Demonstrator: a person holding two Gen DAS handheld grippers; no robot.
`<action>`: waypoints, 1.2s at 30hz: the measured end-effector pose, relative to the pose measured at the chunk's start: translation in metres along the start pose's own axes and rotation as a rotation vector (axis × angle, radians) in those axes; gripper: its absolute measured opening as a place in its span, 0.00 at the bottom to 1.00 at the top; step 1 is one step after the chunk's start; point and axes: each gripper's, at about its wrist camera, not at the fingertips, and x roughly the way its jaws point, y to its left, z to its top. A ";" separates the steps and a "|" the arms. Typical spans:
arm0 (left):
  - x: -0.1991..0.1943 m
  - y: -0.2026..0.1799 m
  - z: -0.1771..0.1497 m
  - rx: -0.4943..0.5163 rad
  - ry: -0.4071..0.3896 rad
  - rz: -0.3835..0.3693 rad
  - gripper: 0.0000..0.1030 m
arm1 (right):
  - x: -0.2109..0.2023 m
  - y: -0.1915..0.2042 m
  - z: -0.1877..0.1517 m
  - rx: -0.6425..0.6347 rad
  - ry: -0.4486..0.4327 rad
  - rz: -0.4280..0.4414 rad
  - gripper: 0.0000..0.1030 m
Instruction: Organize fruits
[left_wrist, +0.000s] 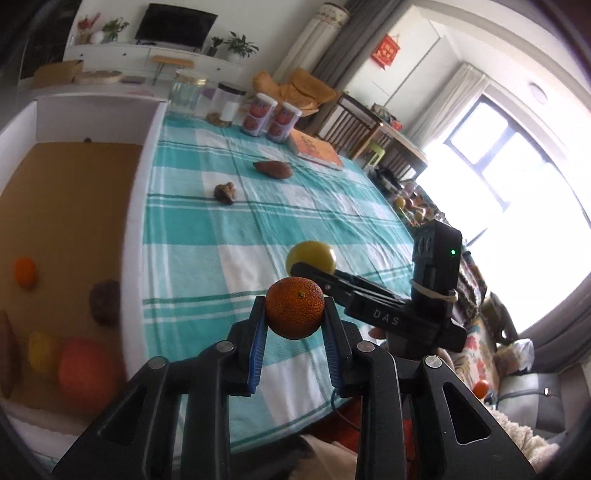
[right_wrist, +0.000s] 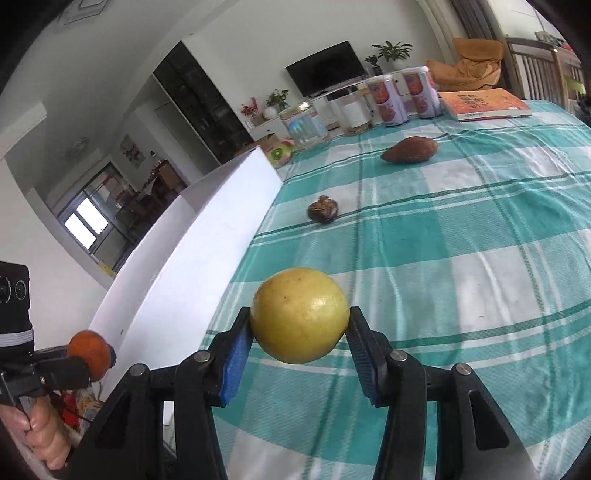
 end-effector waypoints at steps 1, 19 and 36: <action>-0.013 0.016 0.007 -0.027 -0.031 0.044 0.28 | 0.007 0.023 0.006 -0.038 0.013 0.044 0.49; -0.041 0.174 0.028 -0.251 -0.083 0.668 0.72 | 0.132 0.187 0.036 -0.378 0.180 0.052 0.67; 0.127 -0.043 -0.022 0.225 0.134 0.213 0.84 | -0.032 -0.153 -0.017 0.242 -0.125 -0.663 0.98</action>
